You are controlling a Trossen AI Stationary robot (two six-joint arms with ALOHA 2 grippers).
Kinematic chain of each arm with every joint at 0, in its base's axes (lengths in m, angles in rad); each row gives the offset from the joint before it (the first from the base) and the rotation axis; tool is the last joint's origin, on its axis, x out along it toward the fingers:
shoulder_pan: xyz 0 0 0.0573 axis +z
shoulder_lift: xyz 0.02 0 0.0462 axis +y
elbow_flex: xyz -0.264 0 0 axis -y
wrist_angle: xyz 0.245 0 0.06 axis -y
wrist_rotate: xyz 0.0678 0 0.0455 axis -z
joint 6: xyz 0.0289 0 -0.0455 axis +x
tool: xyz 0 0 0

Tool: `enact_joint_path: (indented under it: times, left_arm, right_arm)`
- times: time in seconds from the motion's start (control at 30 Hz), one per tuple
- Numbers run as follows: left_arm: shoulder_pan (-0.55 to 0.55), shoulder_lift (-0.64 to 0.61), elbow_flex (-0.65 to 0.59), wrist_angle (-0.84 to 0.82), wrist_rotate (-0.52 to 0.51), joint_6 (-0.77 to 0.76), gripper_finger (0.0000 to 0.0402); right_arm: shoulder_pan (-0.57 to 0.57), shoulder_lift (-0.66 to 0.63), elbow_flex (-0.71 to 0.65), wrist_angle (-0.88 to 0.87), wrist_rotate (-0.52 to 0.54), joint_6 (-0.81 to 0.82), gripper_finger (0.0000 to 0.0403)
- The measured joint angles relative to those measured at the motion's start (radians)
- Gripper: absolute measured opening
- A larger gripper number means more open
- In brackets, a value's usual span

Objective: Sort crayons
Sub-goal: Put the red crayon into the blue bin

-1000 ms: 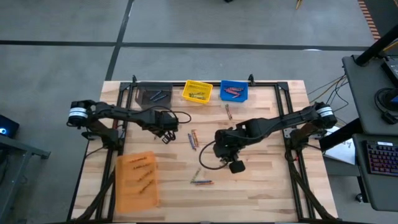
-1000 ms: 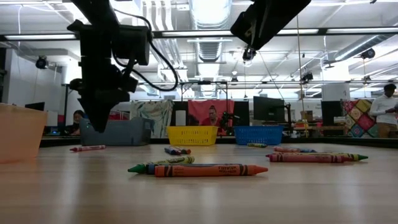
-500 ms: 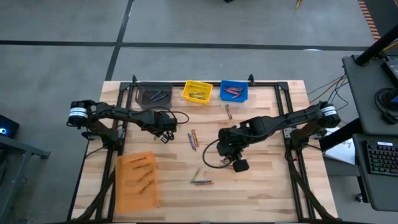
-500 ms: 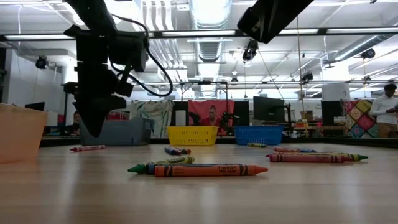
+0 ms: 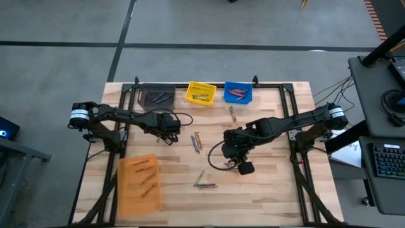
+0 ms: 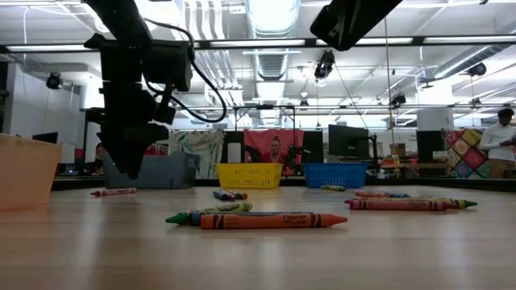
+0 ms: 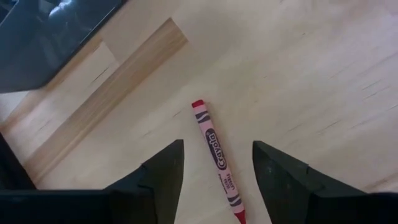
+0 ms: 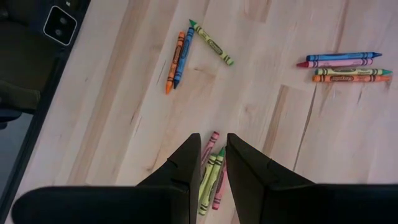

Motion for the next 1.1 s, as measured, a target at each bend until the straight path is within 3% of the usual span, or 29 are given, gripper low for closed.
enact_joint_path:
  times: [0.87,1.1]
  left_arm:
    - [0.002,-0.005,-0.148,0.179,-0.002,-0.073,0.0151]
    - [0.002,-0.005,-0.149,0.189,0.001,-0.073,0.0105]
  right_arm:
    - [0.0,0.0,-0.001,-0.003,0.0,0.035,0.0066]
    - [0.0,0.0,-0.001,-0.005,0.0,0.044,0.0066]
